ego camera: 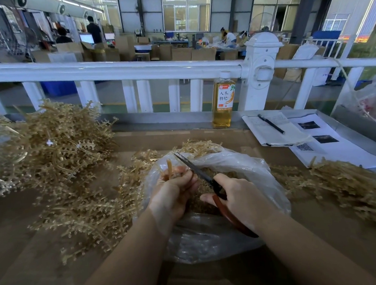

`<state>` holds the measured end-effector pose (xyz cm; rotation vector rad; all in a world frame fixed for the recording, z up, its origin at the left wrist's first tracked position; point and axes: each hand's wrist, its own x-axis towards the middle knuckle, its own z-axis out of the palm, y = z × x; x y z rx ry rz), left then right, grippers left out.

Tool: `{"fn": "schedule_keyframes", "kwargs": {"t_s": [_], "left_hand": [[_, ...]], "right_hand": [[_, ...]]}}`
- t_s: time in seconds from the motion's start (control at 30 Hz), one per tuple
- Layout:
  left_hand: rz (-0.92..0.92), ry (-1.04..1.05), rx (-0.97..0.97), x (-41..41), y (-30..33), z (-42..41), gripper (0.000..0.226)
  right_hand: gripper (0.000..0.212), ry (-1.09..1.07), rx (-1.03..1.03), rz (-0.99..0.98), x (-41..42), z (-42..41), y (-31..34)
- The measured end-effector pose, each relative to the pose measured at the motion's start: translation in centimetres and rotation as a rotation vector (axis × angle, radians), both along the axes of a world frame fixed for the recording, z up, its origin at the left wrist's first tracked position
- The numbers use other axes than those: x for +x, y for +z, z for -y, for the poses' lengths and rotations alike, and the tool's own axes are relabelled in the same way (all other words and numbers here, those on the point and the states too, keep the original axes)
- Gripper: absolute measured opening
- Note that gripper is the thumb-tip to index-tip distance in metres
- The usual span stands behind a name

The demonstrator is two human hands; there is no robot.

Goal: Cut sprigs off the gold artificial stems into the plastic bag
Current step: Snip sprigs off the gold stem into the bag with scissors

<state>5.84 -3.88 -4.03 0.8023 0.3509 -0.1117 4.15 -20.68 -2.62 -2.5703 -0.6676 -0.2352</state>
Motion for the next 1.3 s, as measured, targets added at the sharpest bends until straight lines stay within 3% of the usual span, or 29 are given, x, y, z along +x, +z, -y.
{"fn": "schedule_keyframes", "kwargs": {"t_s": [0.17,0.27,0.4,0.67,0.9,1.3], "left_hand": [[0.025,-0.025,0.019,-0.1,0.1,0.0,0.020],[0.132,-0.014,-0.016,-0.6,0.5,0.0,0.021],[0.042,0.068,-0.107,-0.6,1.0,0.1,0.009],[0.015,0.123,-0.088,-0.3,1.0,0.8,0.015],[0.010,0.019,0.001,-0.3,1.0,0.6,0.014],[0.039,-0.046,-0.021,-0.4,1.1,0.4,0.014]], "right_hand": [[0.039,-0.003,0.016,0.007,0.2,0.0,-0.3],[0.037,-0.001,0.009,0.023,0.1,0.1,-0.5],[0.035,0.004,-0.016,0.051,0.0,0.1,-0.7],[0.034,0.015,-0.018,0.088,-0.2,0.1,-0.7],[0.037,-0.013,-0.003,0.116,-0.1,-0.6,-1.1],[0.035,-0.026,-0.028,0.096,0.2,-1.1,-0.8]]}}
